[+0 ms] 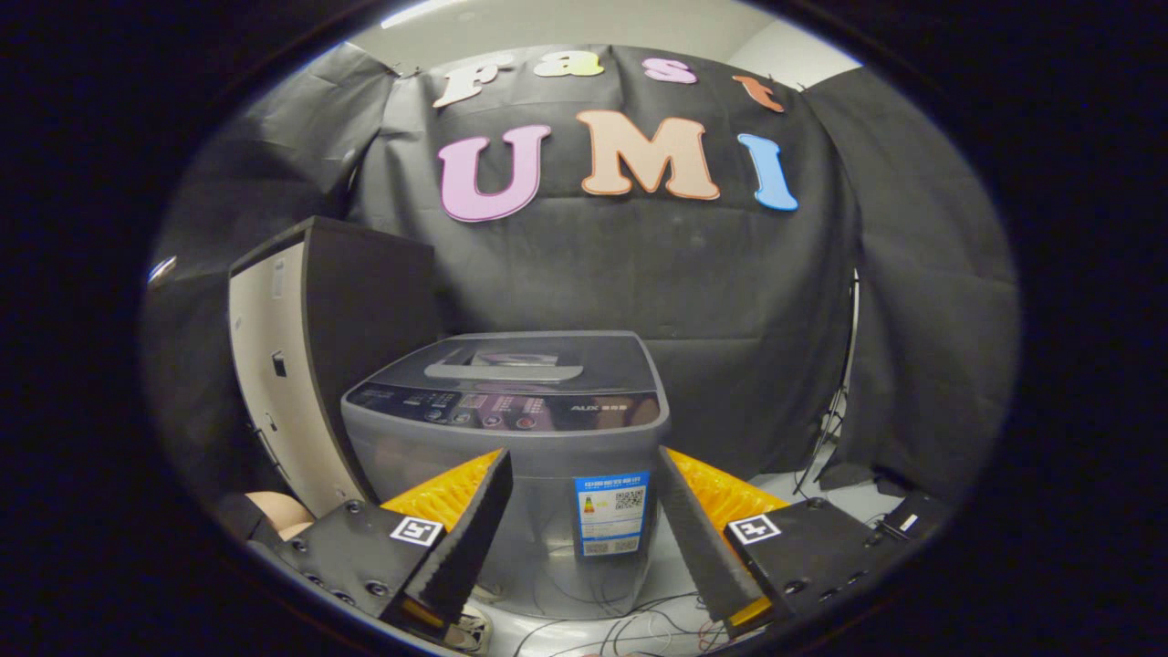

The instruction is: Put the clothes into the washing machine and then close the washing machine lid.

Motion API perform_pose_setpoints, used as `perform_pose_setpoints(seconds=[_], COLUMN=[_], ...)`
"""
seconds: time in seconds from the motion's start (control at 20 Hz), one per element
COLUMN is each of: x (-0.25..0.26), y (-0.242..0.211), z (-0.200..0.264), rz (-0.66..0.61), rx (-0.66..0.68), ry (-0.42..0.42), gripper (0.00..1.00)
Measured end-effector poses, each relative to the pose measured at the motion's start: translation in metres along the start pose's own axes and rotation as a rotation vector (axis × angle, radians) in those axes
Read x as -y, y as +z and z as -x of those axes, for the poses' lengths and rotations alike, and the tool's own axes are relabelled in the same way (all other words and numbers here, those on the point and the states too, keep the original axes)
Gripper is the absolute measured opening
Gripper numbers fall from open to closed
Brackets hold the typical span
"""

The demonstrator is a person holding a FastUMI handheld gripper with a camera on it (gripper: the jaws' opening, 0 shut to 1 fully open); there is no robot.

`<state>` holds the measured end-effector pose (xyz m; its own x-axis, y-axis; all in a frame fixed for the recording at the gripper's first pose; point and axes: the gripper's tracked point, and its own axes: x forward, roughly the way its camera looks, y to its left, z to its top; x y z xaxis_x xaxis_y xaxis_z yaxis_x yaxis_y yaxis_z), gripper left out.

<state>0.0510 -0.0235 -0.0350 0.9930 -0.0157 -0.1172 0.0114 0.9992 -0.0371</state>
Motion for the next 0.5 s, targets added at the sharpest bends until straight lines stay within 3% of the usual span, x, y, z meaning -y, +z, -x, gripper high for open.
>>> perform_pose_setpoints(seconds=[0.5], x=[-0.0008], y=[0.0049], z=[0.0083], rz=[-0.004], rx=[0.026], ry=[0.009], gripper=[0.98])
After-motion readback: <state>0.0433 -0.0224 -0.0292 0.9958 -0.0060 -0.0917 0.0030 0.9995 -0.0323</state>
